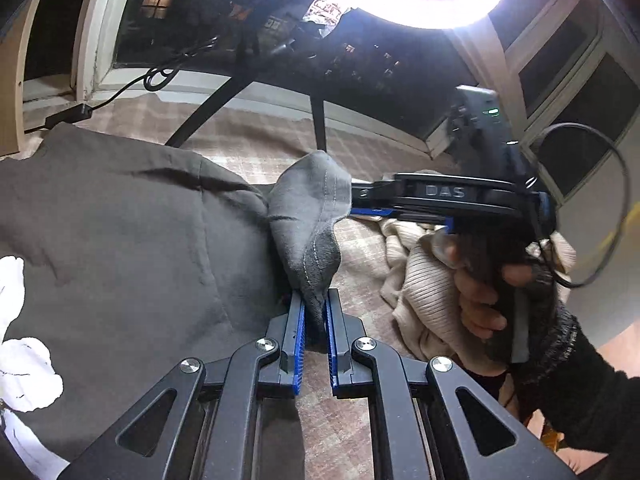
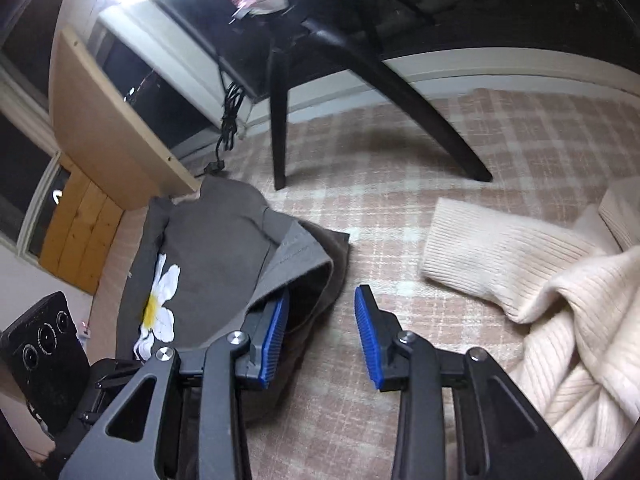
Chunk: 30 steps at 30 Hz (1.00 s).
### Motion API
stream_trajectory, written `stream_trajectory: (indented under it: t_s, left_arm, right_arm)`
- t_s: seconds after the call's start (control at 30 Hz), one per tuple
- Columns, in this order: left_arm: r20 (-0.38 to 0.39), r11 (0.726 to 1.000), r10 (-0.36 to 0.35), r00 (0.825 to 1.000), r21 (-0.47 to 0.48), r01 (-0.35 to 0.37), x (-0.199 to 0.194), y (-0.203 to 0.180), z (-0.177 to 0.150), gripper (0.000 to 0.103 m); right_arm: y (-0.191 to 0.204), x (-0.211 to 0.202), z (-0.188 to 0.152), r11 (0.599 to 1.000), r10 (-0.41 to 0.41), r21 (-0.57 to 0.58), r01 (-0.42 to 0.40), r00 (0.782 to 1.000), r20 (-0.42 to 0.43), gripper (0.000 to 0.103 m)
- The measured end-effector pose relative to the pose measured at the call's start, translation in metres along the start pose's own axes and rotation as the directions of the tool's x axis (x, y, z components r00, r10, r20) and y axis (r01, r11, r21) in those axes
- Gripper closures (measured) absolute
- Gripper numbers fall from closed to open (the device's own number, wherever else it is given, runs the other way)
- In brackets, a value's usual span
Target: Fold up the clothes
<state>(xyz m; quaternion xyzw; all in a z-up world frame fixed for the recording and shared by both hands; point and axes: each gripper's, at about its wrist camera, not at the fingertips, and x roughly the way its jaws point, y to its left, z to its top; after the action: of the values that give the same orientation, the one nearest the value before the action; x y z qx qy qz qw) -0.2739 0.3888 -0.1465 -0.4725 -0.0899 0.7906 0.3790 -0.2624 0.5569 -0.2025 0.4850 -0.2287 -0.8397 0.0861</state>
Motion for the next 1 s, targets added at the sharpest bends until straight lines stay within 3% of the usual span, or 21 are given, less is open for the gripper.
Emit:
stream_trajectory:
  t_s: [0.1,0.13,0.17,0.23,0.3,0.37,0.43,0.47,0.5,0.6,0.73,0.8,1.0]
  left_arm:
    - [-0.028,0.999,0.001,1.000,0.046,0.000,0.008,-0.012,-0.004,0.095]
    - [-0.035,0.998,0.011,0.999,0.062,-0.008,0.010,-0.016,-0.006,0.095]
    - [-0.038,0.997,0.024,0.999,0.075,-0.021,0.012,-0.019,-0.007,0.095]
    - [-0.042,0.993,0.065,0.997,0.104,-0.061,0.013,-0.024,-0.009,0.095]
    - [-0.029,0.980,0.152,0.988,0.134,-0.147,0.010,-0.024,-0.011,0.094]
    - [-0.035,0.952,0.272,0.962,0.152,-0.264,0.007,-0.016,-0.015,0.090]
    - [-0.050,0.916,0.378,0.924,0.163,-0.366,0.003,-0.004,-0.021,0.082]
    - [-0.056,0.896,0.426,0.903,0.162,-0.413,-0.001,0.002,-0.023,0.080]
    - [-0.059,0.888,0.445,0.894,0.156,-0.432,-0.005,0.007,-0.024,0.080]
    - [-0.033,0.889,0.442,0.896,0.151,-0.433,-0.019,0.011,-0.021,0.076]
    - [-0.020,0.925,0.344,0.939,0.177,-0.335,-0.012,0.002,-0.006,0.072]
    - [-0.043,0.931,0.316,0.948,0.205,-0.301,0.003,-0.003,-0.002,0.072]
    - [-0.090,0.927,0.322,0.943,0.232,-0.294,0.038,-0.002,0.001,0.072]
  right_arm:
    - [0.002,0.014,0.007,1.000,-0.021,-0.005,0.021,1.000,-0.015,0.073]
    - [0.001,0.016,0.009,1.000,-0.009,-0.002,0.009,1.000,-0.017,0.097]
    - [0.001,0.016,0.010,1.000,0.006,0.004,-0.006,1.000,-0.016,0.103]
    - [0.002,0.014,0.013,0.999,0.046,0.018,-0.046,0.999,-0.009,0.101]
    - [0.014,0.013,0.014,0.998,0.063,-0.024,-0.064,0.998,-0.026,0.101]
    - [0.028,0.012,0.015,0.995,0.049,-0.086,-0.053,0.998,-0.043,0.092]
    - [0.039,0.009,0.010,0.988,-0.027,-0.154,0.022,0.999,-0.032,0.086]
    - [0.042,0.006,0.008,0.983,-0.053,-0.176,0.048,0.998,-0.024,0.086]
    - [0.041,0.001,0.006,0.980,-0.069,-0.186,0.065,0.998,-0.016,0.080]
    - [0.029,-0.006,0.007,0.982,-0.094,-0.164,0.094,0.996,0.004,0.076]
    - [0.017,0.005,0.015,0.990,-0.089,-0.111,0.084,0.995,-0.043,0.075]
    - [0.019,0.011,0.017,0.992,-0.074,-0.108,0.068,0.996,-0.058,0.075]
    - [0.050,0.036,0.018,0.974,-0.107,-0.207,0.089,0.991,-0.078,0.066]
